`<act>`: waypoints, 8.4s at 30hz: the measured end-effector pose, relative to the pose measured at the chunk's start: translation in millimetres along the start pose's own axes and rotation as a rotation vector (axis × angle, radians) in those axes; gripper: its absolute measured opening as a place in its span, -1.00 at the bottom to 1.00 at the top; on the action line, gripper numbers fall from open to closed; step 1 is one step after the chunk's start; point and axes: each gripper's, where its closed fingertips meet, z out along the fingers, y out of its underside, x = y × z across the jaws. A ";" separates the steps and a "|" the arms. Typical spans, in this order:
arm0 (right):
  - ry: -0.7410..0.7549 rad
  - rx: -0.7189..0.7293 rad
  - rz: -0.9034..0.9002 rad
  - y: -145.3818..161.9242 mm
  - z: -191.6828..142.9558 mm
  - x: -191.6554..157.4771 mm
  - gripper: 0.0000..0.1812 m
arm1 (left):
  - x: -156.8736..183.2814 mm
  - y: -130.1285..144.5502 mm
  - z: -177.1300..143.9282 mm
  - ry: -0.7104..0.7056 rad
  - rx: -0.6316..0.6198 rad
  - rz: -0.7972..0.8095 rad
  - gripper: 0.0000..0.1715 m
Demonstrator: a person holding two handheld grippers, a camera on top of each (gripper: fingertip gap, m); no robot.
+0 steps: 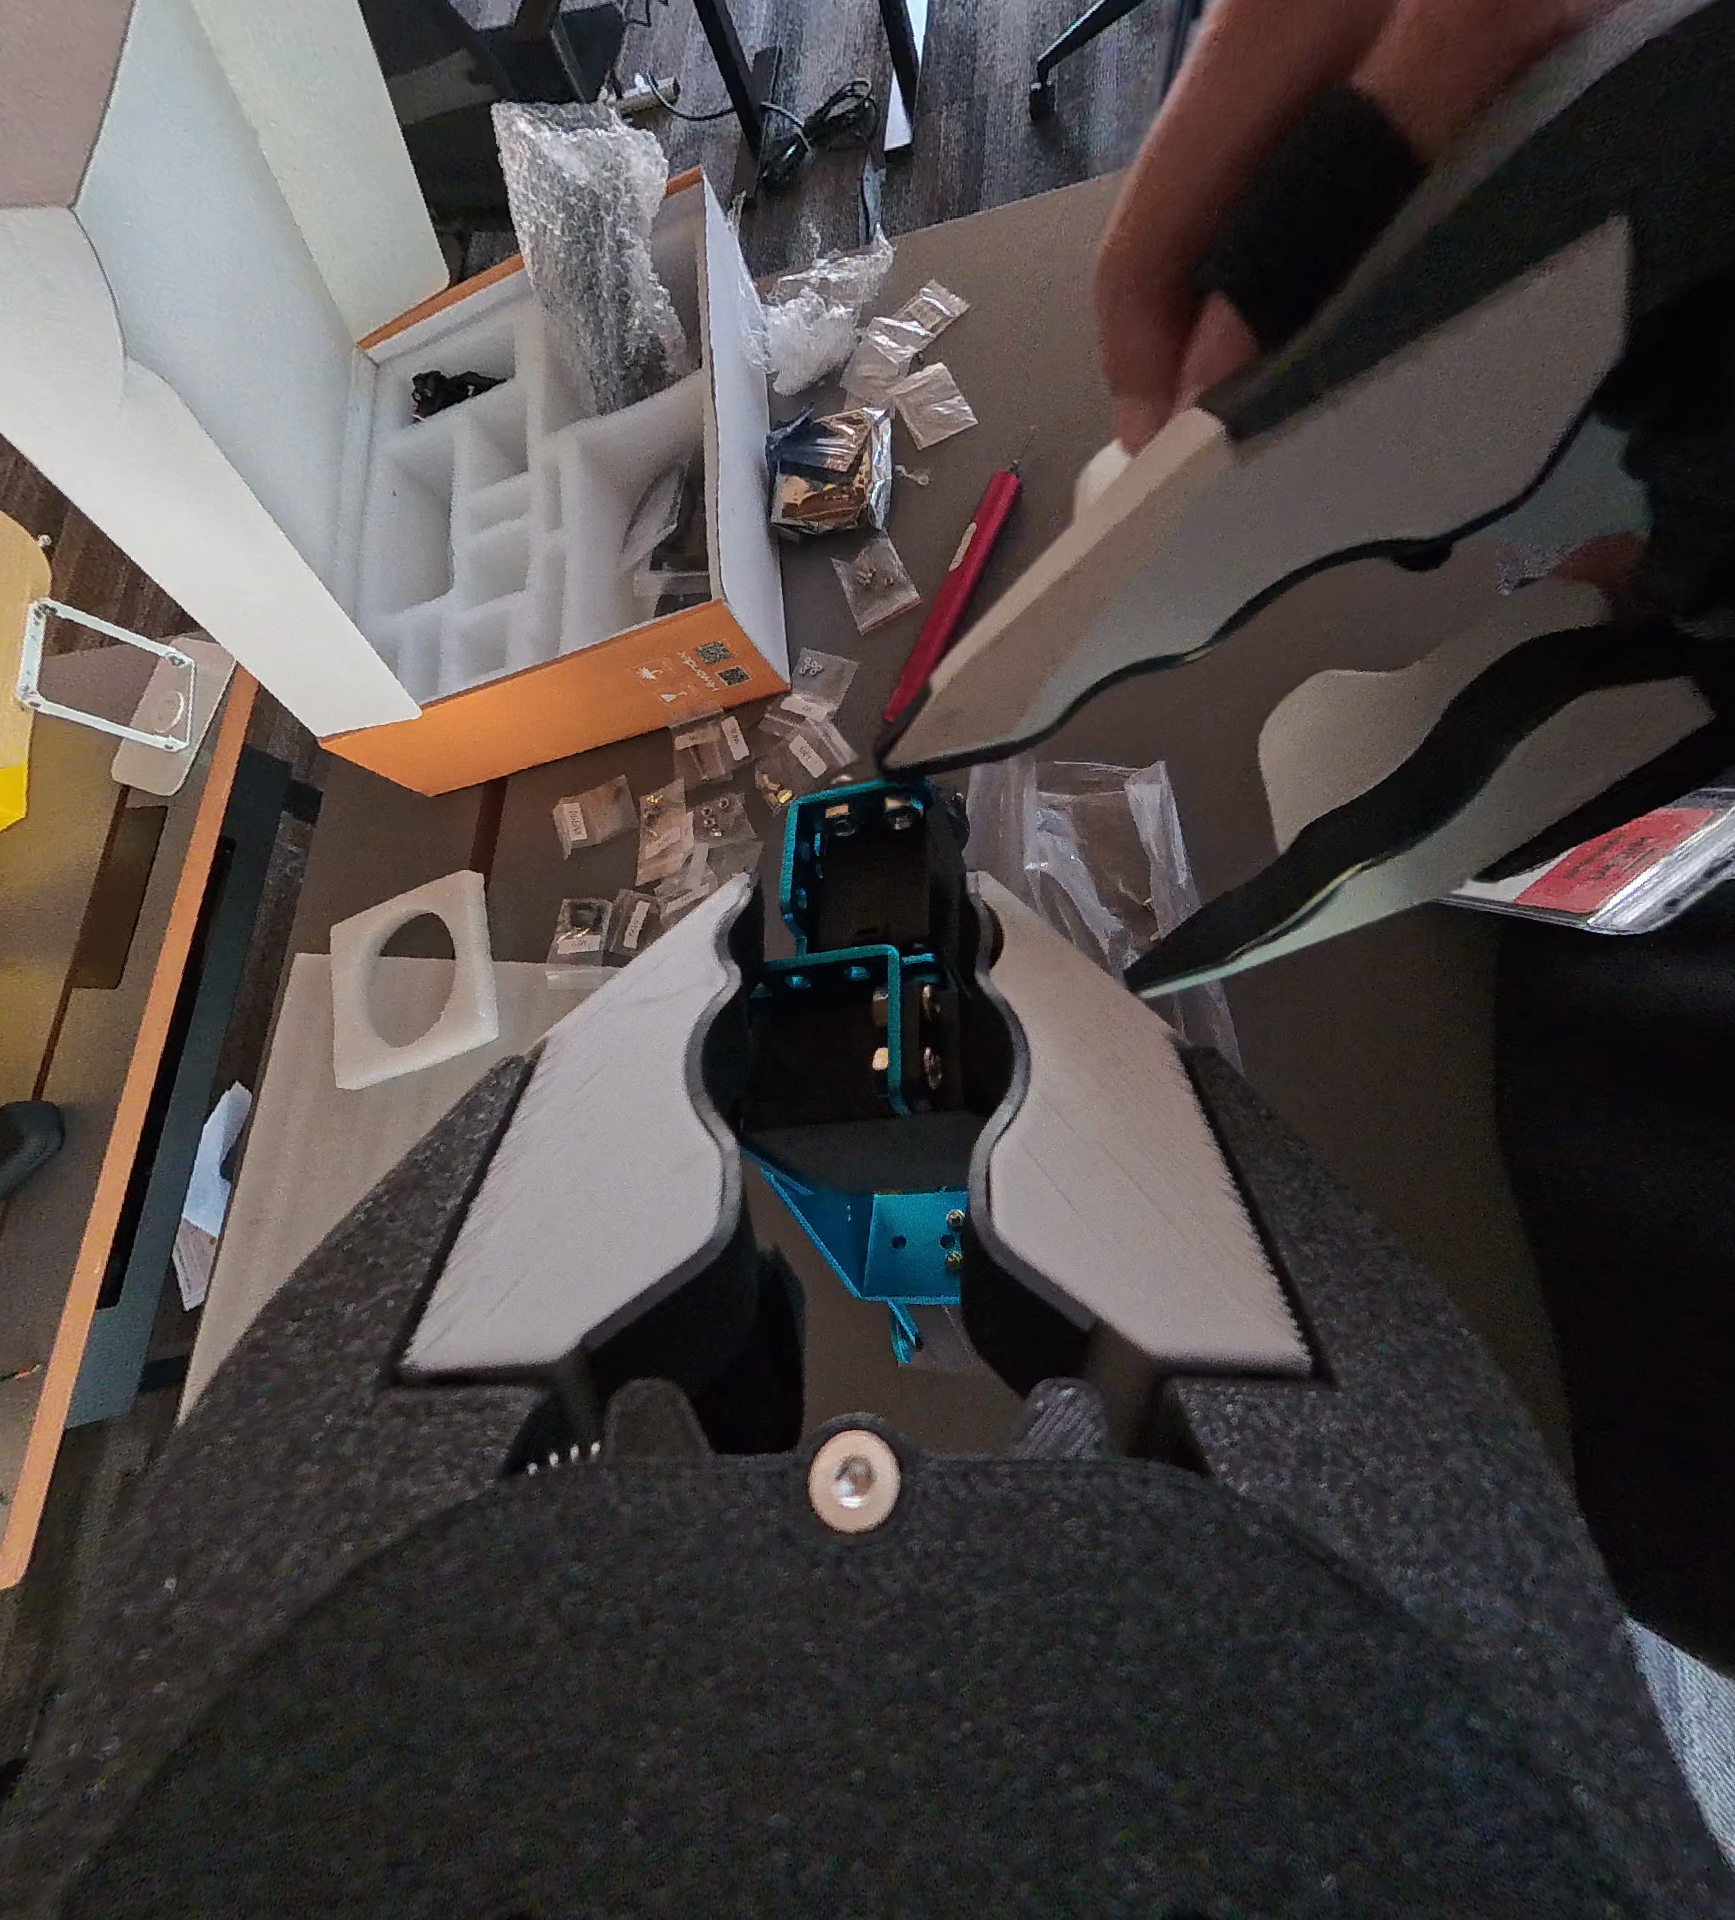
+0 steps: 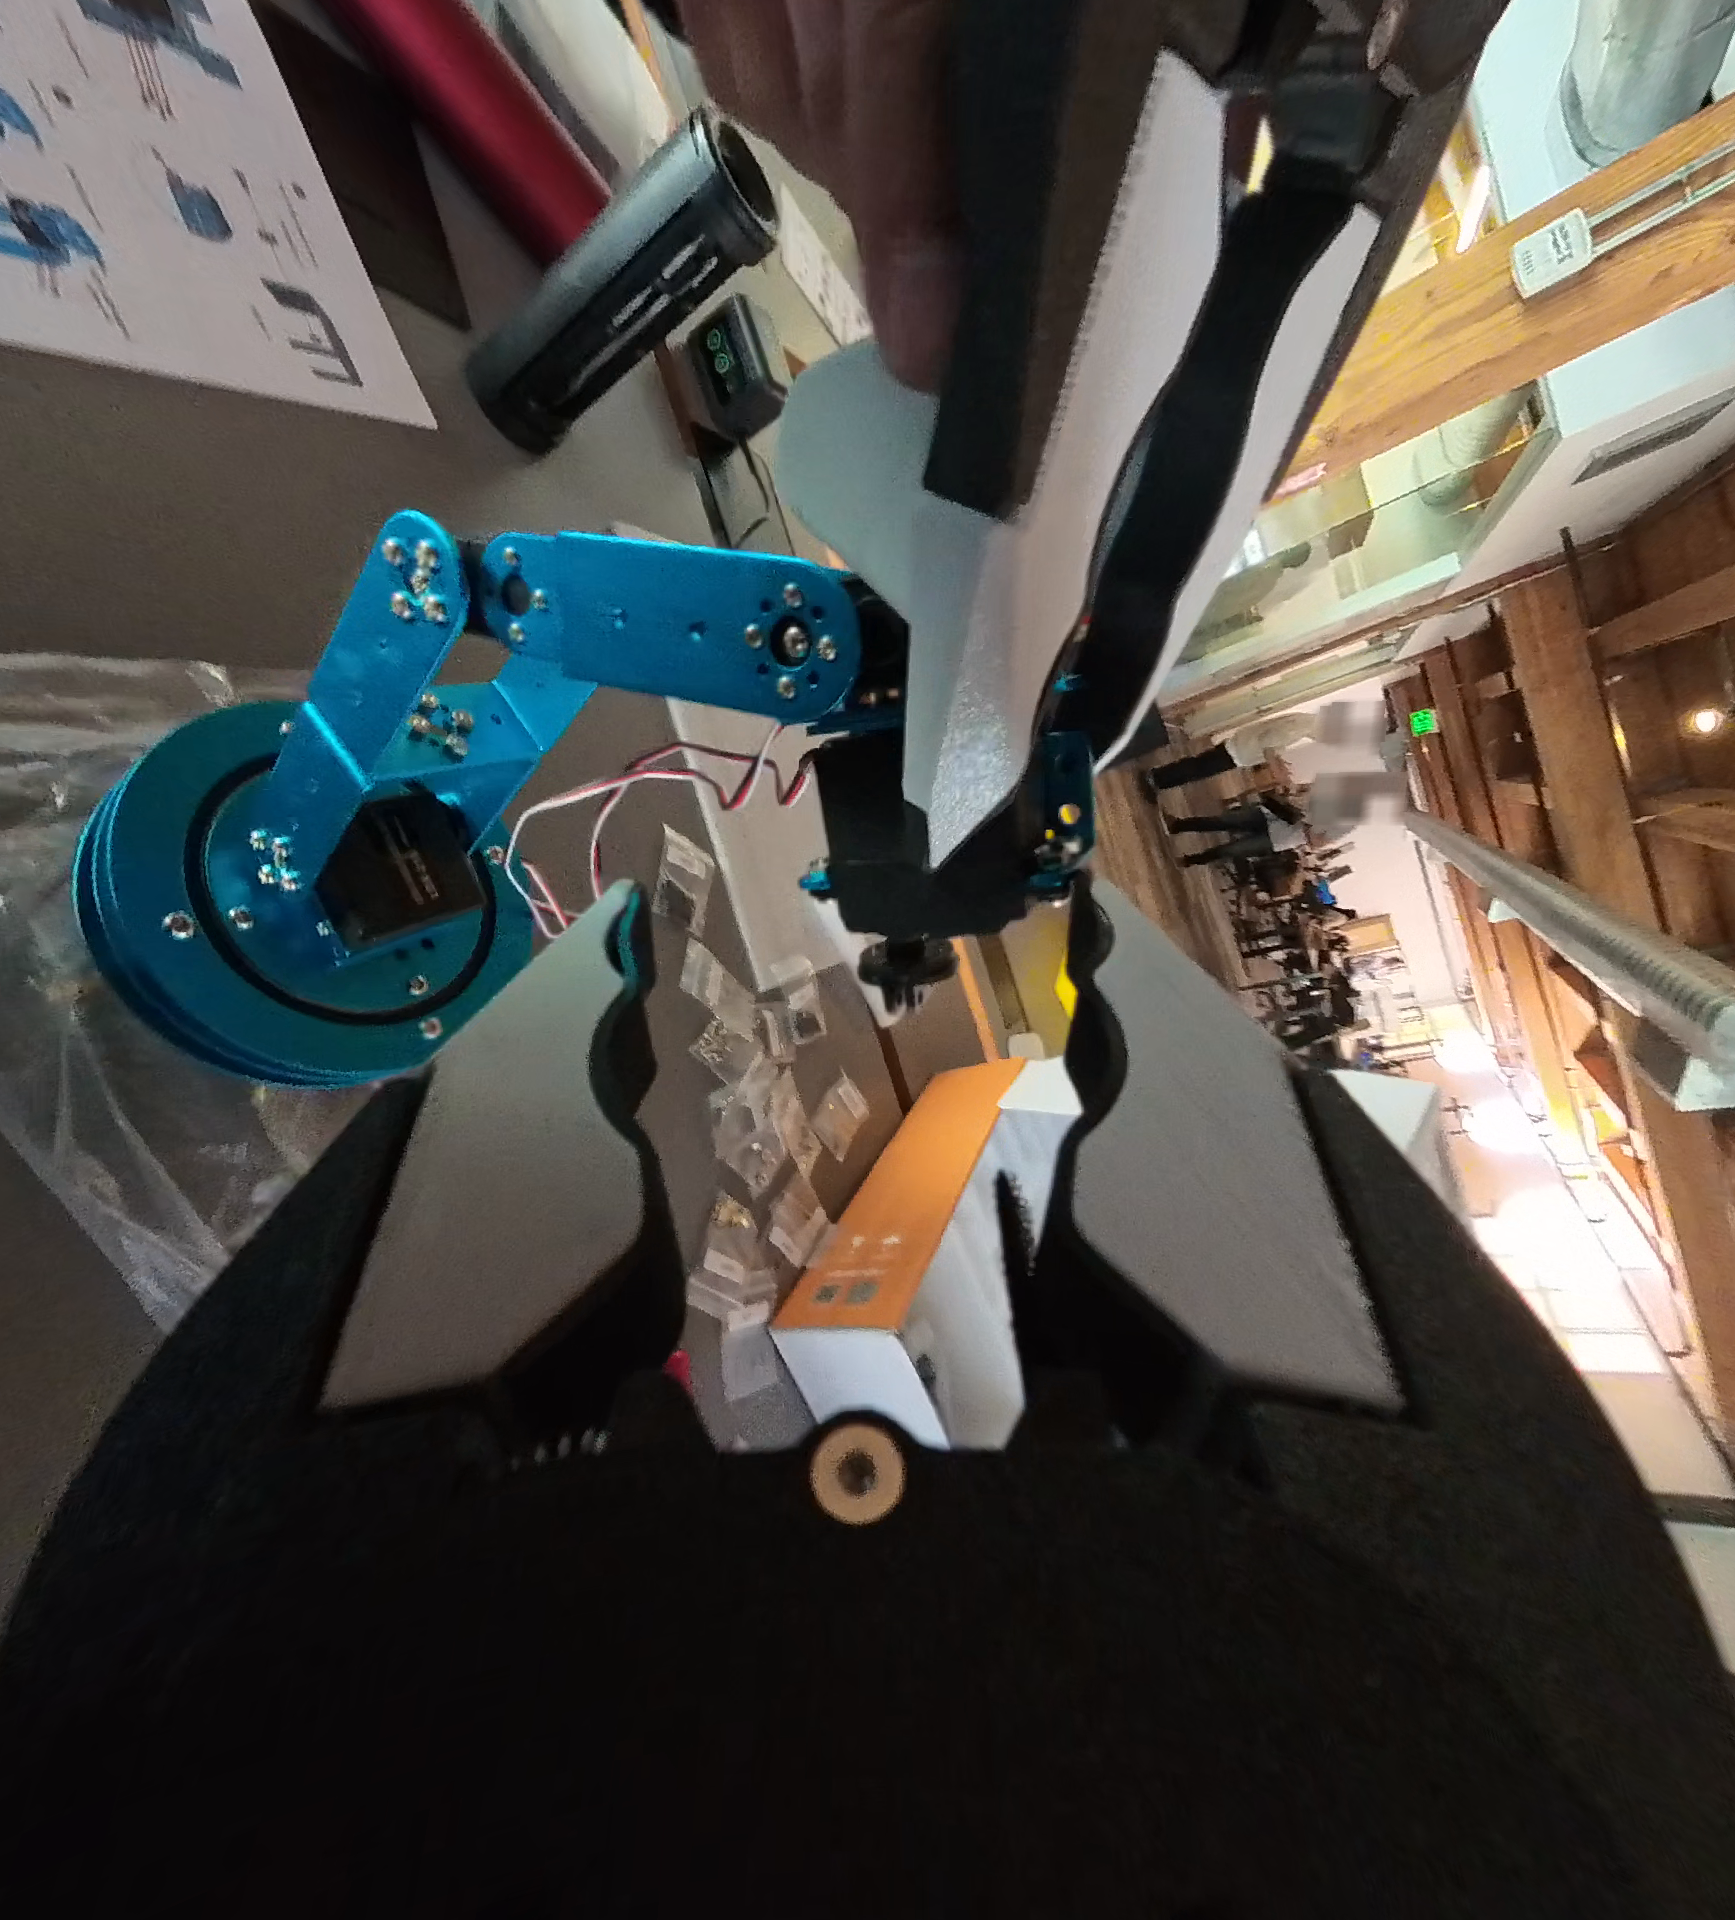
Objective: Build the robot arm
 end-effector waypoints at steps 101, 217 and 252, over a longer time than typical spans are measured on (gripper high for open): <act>-0.070 -0.131 0.021 -14.4 -13.9 -4.5 -0.27 | 0.1 -1.1 -6.4 -0.018 0.094 0.078 -0.59; 0.237 0.610 1.338 -12.3 -1.6 34.9 -0.92 | 19.4 -24.8 -26.1 0.473 0.092 -0.231 -0.57; 0.207 0.601 1.322 -9.9 -1.3 33.6 -0.93 | 30.2 -13.4 -21.6 0.305 -0.073 0.096 -0.49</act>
